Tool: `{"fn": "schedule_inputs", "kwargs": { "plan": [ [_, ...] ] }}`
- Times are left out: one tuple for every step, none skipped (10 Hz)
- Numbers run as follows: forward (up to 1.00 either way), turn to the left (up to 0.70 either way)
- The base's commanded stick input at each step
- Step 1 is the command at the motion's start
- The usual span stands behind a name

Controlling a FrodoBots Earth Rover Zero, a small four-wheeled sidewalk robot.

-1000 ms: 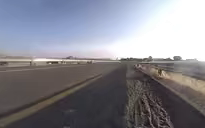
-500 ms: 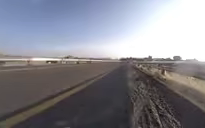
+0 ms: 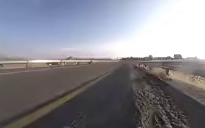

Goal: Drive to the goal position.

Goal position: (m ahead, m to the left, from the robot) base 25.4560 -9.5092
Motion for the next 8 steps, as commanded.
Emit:
{"fn": "schedule_inputs", "kwargs": {
  "plan": [
    [0.50, 0.00],
    [0.50, 0.00],
    [0.50, 0.00],
    [0.50, 0.00],
    [0.50, 0.00],
    [0.50, 0.00],
    [0.50, 0.00],
    [0.50, -0.15]
  ]
}}
